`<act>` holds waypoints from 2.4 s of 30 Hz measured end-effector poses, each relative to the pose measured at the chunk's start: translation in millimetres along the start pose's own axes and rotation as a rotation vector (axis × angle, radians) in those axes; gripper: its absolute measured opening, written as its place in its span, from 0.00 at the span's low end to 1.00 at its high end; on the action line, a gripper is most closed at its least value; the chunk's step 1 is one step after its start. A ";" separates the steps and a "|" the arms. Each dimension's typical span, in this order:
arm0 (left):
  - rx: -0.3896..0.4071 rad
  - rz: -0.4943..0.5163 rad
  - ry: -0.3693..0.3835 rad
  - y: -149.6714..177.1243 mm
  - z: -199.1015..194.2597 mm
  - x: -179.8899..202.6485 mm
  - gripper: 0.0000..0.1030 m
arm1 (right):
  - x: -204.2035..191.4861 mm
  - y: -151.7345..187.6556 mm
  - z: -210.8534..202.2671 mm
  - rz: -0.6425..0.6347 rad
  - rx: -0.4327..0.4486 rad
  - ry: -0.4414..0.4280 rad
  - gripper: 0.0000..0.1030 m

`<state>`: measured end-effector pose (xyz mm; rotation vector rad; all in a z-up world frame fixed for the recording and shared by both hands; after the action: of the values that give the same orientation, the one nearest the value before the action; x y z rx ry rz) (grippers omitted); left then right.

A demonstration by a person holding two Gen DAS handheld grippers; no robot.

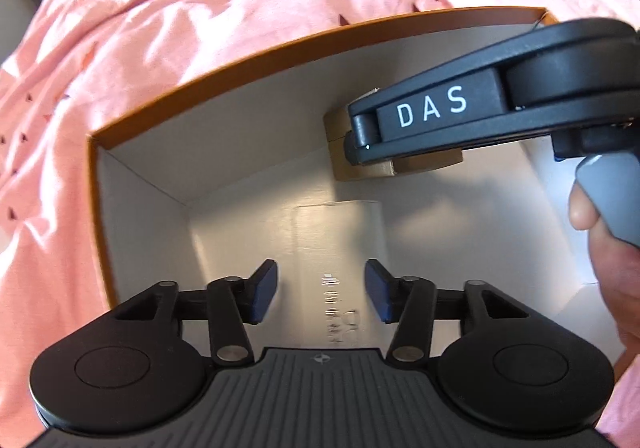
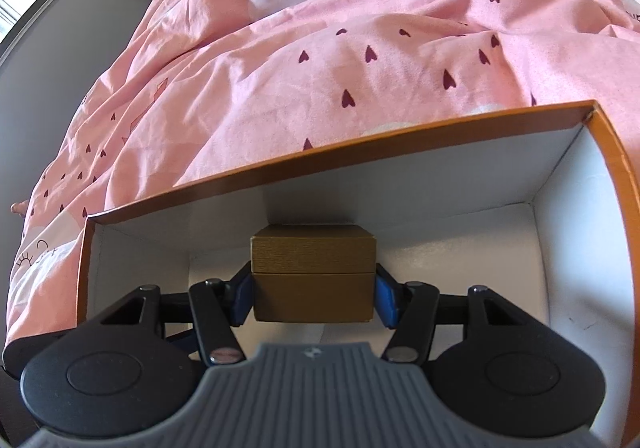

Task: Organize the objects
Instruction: 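Lower the tan box into the corner beside the white box and open the right tool, then withdraw both open tools up out of the orange box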

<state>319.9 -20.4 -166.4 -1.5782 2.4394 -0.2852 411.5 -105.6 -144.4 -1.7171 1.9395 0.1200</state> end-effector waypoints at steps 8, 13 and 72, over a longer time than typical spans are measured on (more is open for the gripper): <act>-0.024 -0.011 -0.029 -8.9 21.2 1.2 0.72 | 15.5 -5.9 0.6 0.035 -0.011 0.009 0.59; -0.066 -0.022 -0.093 -4.2 19.9 -13.8 0.66 | -3.9 -2.2 7.7 -0.016 -0.044 -0.032 0.59; 0.047 0.272 0.084 27.5 -38.6 -18.8 0.39 | -31.9 68.0 50.0 -0.283 -0.375 -0.073 0.00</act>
<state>292.2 9.6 -135.6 -1.2181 2.6506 -0.3638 365.3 -44.1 -191.7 -2.1766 1.6771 0.4588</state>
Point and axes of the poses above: each gripper's, at about its wrist camera, not at the fingertips, and z roughly the way its jaws point, x to its right, y to its underside, the point moved 5 cm from there along z, roughly the way its jaws point, and after that the axes turned 13 degrees about z, right-handed, at the moved point
